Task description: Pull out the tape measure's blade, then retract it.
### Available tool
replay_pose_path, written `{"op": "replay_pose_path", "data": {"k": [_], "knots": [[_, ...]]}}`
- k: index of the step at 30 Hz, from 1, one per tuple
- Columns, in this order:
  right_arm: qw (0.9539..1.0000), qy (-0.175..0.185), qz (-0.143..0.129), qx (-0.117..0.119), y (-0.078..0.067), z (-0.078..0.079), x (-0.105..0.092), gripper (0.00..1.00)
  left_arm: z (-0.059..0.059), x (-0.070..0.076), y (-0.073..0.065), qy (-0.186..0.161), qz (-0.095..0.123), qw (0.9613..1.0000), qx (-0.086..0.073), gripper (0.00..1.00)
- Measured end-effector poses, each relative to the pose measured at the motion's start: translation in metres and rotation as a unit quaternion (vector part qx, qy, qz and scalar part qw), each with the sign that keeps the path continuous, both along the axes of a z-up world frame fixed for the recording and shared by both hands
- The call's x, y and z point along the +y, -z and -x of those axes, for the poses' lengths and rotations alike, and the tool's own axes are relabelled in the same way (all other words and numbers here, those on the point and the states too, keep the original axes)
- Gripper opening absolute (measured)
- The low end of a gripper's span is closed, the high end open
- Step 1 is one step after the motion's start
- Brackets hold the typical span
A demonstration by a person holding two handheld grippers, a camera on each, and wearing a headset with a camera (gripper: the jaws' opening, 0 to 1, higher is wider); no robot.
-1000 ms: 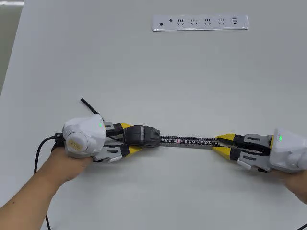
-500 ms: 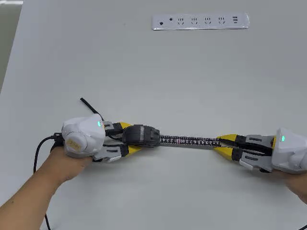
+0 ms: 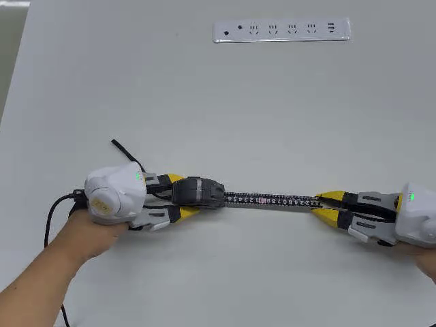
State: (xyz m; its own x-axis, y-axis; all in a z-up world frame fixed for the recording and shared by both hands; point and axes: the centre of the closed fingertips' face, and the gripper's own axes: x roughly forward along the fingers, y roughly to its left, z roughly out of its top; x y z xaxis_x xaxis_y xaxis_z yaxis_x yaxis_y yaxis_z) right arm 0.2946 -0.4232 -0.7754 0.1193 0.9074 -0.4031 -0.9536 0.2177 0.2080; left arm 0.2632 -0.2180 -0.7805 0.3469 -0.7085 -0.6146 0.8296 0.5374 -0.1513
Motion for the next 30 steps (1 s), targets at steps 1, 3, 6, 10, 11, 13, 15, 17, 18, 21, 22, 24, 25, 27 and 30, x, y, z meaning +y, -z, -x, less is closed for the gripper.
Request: {"op": "replay_pose_path", "data": {"k": [1,3,6,10,11,13,15,17,18,21,22,24,25,27,30], "knots": [[1.0,0.001,-0.001,0.001,-0.001,-0.001,-0.001,0.07,0.0,0.0,0.0,-0.001,0.001,1.0,0.0,0.29],[1.0,0.001,0.001,0.0,-0.001,-0.001,-0.004,0.07,0.0,0.0,0.0,-0.002,0.001,1.0,0.0,0.29],[1.0,0.004,0.0,0.002,-0.001,-0.001,-0.007,0.07,0.0,0.0,0.0,-0.003,0.001,1.0,0.001,0.29],[1.0,0.003,-0.001,0.001,-0.002,-0.001,-0.008,0.07,0.0,0.0,0.0,-0.004,0.0,1.0,0.002,0.29],[1.0,0.003,-0.003,0.004,-0.002,-0.001,-0.008,0.07,0.001,0.0,-0.001,-0.004,0.0,1.0,0.002,0.29],[1.0,0.002,-0.002,0.003,-0.002,-0.001,-0.009,0.07,0.001,0.0,-0.001,-0.004,0.0,1.0,0.003,0.29],[1.0,0.003,-0.005,0.007,-0.002,-0.001,-0.01,0.07,0.001,0.0,-0.001,-0.005,0.0,1.0,0.004,0.29],[1.0,0.002,-0.004,0.006,-0.002,-0.001,-0.012,0.07,0.001,0.0,-0.001,-0.006,0.001,1.0,0.005,0.29],[1.0,0.003,-0.003,0.004,-0.002,-0.001,-0.012,0.07,0.001,0.0,-0.001,-0.007,0.0,1.0,0.005,0.29],[1.0,0.005,-0.004,0.007,-0.002,-0.002,-0.017,0.07,0.001,0.0,0.0,-0.007,0.0,1.0,0.006,0.29],[0.9999,0.006,-0.006,0.009,-0.002,-0.002,-0.019,0.07,0.001,0.0,0.0,-0.007,0.0,1.0,0.006,0.29],[0.9999,0.008,-0.005,0.01,-0.002,-0.003,-0.022,0.07,0.001,0.0,0.0,-0.007,0.0,1.0,0.006,0.29],[0.9999,0.008,-0.006,0.01,-0.002,-0.003,-0.023,0.07,0.001,0.0,0.0,-0.007,0.0,1.0,0.006,0.29],[0.9999,0.01,-0.005,0.012,-0.001,-0.004,-0.027,0.07,0.001,0.0,0.0,-0.008,0.001,0.9999,0.006,0.29],[0.9998,0.011,-0.004,0.014,-0.001,-0.004,-0.029,0.07,0.001,0.001,0.001,-0.009,0.001,0.9999,0.006,0.29]]}}
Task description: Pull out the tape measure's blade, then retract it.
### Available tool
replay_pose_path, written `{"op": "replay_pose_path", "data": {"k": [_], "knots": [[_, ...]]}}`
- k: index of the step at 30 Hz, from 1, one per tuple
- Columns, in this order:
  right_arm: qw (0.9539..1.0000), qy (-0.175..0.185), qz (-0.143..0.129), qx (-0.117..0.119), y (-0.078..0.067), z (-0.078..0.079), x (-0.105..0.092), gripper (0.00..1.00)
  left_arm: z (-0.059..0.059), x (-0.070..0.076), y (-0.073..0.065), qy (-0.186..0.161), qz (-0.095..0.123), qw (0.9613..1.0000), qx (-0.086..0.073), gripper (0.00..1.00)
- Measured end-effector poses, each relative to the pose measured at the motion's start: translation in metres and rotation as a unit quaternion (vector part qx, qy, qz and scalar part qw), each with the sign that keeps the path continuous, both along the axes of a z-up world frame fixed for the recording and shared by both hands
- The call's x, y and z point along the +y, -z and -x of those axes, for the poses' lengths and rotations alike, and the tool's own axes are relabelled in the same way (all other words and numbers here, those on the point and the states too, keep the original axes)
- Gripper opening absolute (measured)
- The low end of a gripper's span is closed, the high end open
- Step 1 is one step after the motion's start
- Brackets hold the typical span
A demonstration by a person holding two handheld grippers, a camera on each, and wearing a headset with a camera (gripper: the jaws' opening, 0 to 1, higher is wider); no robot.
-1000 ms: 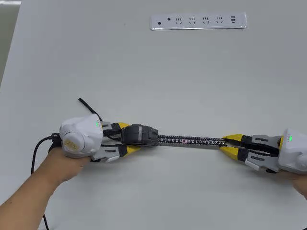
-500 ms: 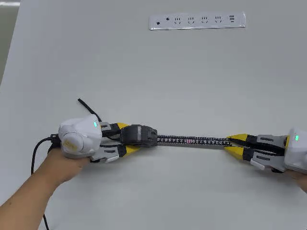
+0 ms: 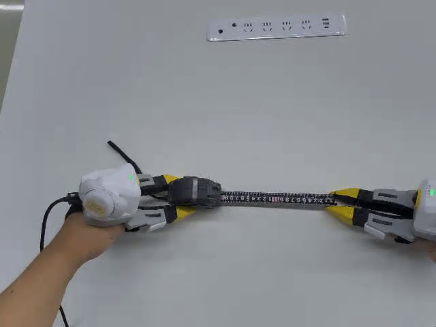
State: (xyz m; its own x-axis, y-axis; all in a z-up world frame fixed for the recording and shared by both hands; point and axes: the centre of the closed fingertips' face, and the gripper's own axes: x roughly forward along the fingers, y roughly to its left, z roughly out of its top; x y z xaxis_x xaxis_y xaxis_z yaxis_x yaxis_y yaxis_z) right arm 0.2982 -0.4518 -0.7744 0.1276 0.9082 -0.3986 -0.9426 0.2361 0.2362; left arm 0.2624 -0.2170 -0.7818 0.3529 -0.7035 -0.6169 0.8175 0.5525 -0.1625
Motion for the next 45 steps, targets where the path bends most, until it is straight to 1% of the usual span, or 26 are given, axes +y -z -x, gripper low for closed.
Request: {"op": "replay_pose_path", "data": {"k": [5,7,9,11,13,14,19,22,23,24,38,45], "knots": [[1.0,-0.002,-0.001,0.003,0.0,0.0,-0.001,0.07,0.0,0.0,0.0,0.001,-0.002,1.0,0.0,0.28],[0.9999,0.0,-0.006,0.008,-0.001,-0.001,-0.002,0.07,0.0,0.0,0.0,0.0,-0.001,1.0,0.001,0.28],[1.0,-0.003,-0.003,0.006,0.0,-0.001,-0.003,0.07,0.0,0.0,0.0,0.0,-0.002,1.0,0.001,0.28],[0.9999,0.0,-0.007,0.011,-0.002,-0.002,-0.005,0.07,0.0,0.0,0.001,-0.001,-0.002,1.0,0.001,0.28],[0.9999,0.0,-0.005,0.009,-0.001,-0.003,-0.006,0.07,0.0,0.0,0.001,-0.001,-0.002,1.0,0.001,0.28],[0.9999,0.002,-0.007,0.016,-0.001,-0.002,-0.008,0.07,0.0,0.0,0.001,-0.002,-0.001,1.0,0.001,0.28],[0.9999,0.002,-0.007,0.012,-0.001,-0.003,-0.009,0.07,0.0,0.001,0.002,-0.001,-0.003,1.0,0.001,0.28],[0.9998,0.005,-0.01,0.017,-0.002,-0.004,-0.011,0.07,0.0,0.001,0.002,-0.001,-0.003,1.0,0.0,0.28],[0.9998,0.008,-0.013,0.015,-0.003,-0.006,-0.012,0.07,0.0,0.001,0.002,-0.002,-0.003,1.0,0.001,0.28],[0.9997,0.011,-0.014,0.02,-0.003,-0.006,-0.014,0.07,0.0,0.001,0.002,-0.002,-0.003,1.0,0.0,0.28],[0.9996,0.01,-0.015,0.022,-0.003,-0.009,-0.024,0.07,0.0,0.0,0.0,-0.002,-0.004,1.0,0.001,0.28],[0.9996,0.012,-0.014,0.022,-0.003,-0.009,-0.03,0.07,-0.001,0.001,0.002,-0.003,-0.005,1.0,0.002,0.28]]}}
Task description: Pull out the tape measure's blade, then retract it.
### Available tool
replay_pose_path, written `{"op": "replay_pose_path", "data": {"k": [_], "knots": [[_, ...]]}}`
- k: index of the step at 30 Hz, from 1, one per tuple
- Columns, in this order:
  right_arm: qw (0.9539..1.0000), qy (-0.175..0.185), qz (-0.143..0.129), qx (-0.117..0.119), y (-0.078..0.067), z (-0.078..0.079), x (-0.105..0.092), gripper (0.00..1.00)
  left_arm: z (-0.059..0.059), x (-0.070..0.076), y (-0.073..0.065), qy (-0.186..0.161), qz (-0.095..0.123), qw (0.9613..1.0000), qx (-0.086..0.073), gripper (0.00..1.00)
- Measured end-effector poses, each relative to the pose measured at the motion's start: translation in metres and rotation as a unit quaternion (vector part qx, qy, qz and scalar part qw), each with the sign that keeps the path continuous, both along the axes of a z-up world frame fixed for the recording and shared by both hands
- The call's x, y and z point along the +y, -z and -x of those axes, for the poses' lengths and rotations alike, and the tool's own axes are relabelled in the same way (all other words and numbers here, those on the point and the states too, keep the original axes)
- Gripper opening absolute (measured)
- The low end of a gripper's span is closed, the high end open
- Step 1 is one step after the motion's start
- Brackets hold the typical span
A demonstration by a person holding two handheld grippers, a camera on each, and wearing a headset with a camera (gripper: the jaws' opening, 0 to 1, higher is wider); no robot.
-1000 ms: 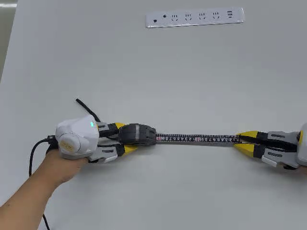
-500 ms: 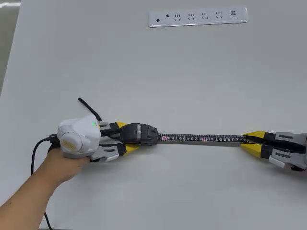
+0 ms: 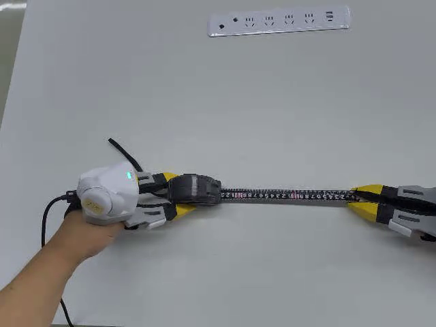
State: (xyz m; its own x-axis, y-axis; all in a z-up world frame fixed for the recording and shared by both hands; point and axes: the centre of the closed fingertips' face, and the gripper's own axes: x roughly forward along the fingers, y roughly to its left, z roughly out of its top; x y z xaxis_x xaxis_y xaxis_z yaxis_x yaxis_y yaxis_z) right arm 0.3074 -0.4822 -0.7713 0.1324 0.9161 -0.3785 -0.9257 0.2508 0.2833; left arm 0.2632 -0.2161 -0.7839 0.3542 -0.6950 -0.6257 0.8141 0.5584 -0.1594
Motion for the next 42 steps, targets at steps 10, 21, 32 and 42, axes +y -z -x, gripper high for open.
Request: {"op": "replay_pose_path", "data": {"k": [10,21,32,42], "knots": [[1.0,0.005,-0.004,0.003,0.0,-0.001,-0.011,0.07,0.0,0.0,0.002,-0.001,-0.001,1.0,0.0,0.28],[1.0,0.008,0.004,0.003,0.004,-0.002,-0.018,0.07,0.0,-0.002,0.001,-0.001,-0.002,1.0,0.001,0.28],[0.9999,0.014,0.001,0.006,0.004,-0.001,-0.017,0.09,0.0,-0.004,0.0,-0.002,-0.003,1.0,0.001,0.29],[0.9993,0.005,0.023,-0.029,0.004,0.003,-0.016,0.11,0.001,-0.004,-0.001,0.001,-0.004,1.0,0.0,0.29]]}}
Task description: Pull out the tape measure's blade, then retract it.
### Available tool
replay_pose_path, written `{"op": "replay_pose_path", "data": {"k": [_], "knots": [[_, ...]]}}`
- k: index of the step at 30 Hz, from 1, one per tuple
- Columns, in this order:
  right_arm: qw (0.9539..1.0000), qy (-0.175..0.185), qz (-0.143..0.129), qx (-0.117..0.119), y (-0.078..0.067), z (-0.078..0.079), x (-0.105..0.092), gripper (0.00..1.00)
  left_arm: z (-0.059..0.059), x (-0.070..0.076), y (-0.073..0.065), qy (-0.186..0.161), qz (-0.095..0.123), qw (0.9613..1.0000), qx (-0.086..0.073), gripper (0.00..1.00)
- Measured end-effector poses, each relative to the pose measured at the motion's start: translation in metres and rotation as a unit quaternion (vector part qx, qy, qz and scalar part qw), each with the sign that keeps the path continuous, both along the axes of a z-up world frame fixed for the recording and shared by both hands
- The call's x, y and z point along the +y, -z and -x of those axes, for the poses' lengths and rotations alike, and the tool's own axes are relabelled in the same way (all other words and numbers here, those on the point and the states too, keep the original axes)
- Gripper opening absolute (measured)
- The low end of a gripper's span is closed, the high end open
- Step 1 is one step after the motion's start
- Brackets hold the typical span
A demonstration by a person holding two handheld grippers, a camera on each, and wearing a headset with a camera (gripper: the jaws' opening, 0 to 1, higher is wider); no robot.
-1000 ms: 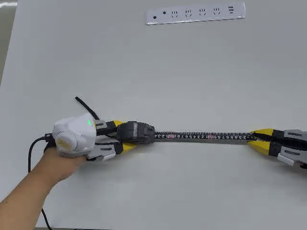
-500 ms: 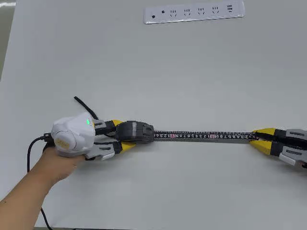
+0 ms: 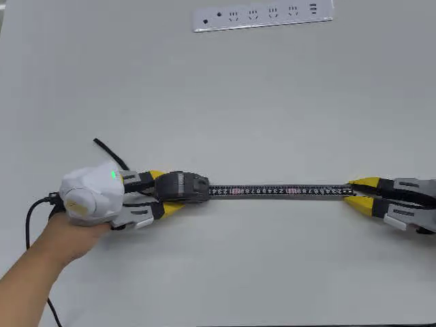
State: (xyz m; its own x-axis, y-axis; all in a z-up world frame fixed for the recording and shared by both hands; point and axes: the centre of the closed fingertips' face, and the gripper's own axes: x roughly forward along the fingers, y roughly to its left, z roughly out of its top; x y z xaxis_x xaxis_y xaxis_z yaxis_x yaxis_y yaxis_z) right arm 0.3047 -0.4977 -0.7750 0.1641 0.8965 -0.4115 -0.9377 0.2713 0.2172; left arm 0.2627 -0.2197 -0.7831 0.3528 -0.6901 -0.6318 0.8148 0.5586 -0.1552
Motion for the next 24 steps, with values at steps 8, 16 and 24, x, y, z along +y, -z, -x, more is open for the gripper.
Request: {"op": "replay_pose_path", "data": {"k": [8,16,24], "knots": [[0.9997,-0.005,0.013,-0.018,0.0023,-0.0023,-0.0011,0.11,0.0002,-0.0004,-0.0009,-0.002,-0.002,1.0,0.0,0.29],[0.9997,0.015,0.014,-0.011,0.0017,-0.0067,-0.0027,0.12,0.0006,-0.0003,-0.002,0.001,-0.004,1.0,-0.005,0.29],[0.9995,0.013,0.023,-0.019,0.0018,-0.0066,0.0012,0.13,0.0001,-0.0005,-0.0034,0.0,-0.01,0.9999,-0.001,0.3]]}}
